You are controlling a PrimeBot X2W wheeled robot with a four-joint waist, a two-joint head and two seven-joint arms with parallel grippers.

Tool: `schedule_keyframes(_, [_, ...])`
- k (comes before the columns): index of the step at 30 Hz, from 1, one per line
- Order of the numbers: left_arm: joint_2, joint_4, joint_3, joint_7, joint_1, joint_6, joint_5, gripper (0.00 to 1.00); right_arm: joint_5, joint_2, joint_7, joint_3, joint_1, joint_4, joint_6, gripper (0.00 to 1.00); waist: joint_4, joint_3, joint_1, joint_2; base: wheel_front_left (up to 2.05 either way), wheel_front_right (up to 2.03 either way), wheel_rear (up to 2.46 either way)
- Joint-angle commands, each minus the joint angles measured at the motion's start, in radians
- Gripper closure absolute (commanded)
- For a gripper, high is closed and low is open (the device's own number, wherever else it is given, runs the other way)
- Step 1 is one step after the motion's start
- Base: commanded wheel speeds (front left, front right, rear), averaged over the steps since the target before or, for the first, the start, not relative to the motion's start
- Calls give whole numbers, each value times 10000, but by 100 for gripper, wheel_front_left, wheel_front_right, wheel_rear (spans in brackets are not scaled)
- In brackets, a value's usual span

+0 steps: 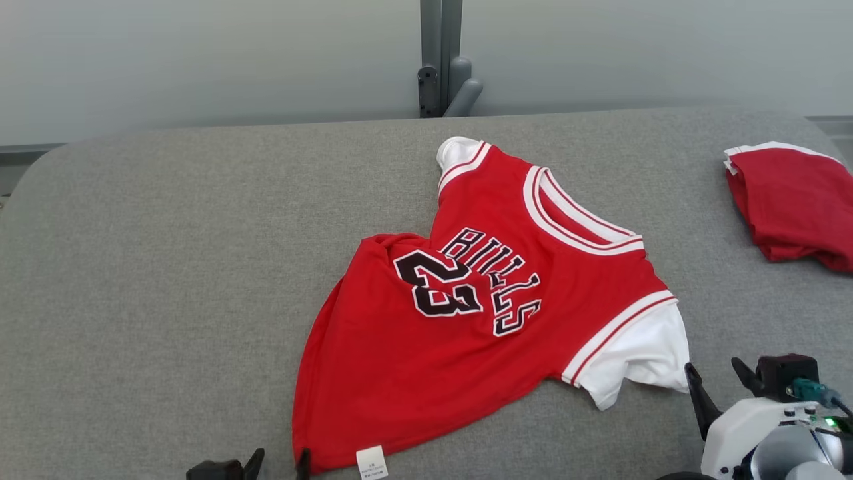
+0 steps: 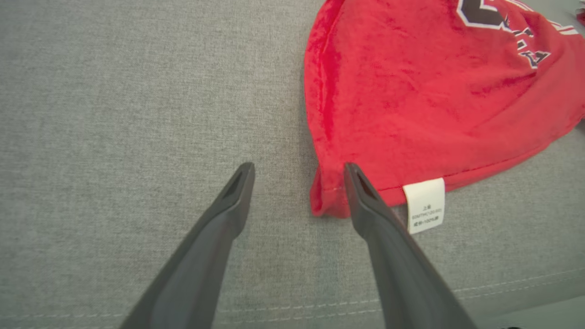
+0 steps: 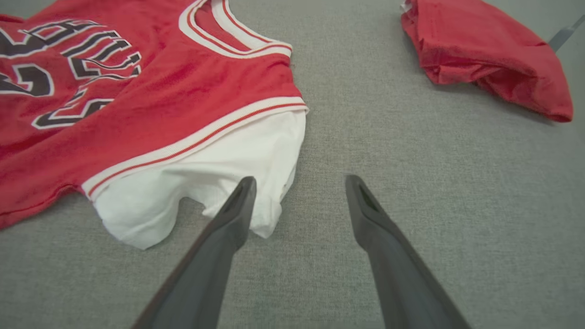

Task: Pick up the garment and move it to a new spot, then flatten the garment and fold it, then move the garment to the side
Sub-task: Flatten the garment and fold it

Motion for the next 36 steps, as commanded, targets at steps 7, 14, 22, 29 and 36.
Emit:
schedule_keyframes(7, [-11,103,-239,743,-964,3,-563,0,244,-289,1010,377,-1152,709,-9,0,146,1094,0,0,0,0,0])
schedule_keyframes(14, [-25,743,-483,1278,-1422,-9,-1121,0,467,-281,1120,775,-1874,1577,-9,0,191,1568,0,0,0,0,0])
schedule_keyframes(22, [-79,597,-1601,2531,-1038,-40,-2657,0,1208,-186,1290,1377,-1985,2263,1,0,125,1515,0,0,0,0,0])
schedule_keyframes(29, [636,-411,-2456,3080,-683,-12,-3967,100,2739,-419,1452,1813,-1815,1892,-4,100,44,1348,0,0,0,0,0])
schedule_keyframes(36, [1464,-4014,-2447,3018,-621,-16,-6346,100,6467,-1245,1996,768,-1475,-1417,-4,100,-53,1410,0,0,0,0,0])
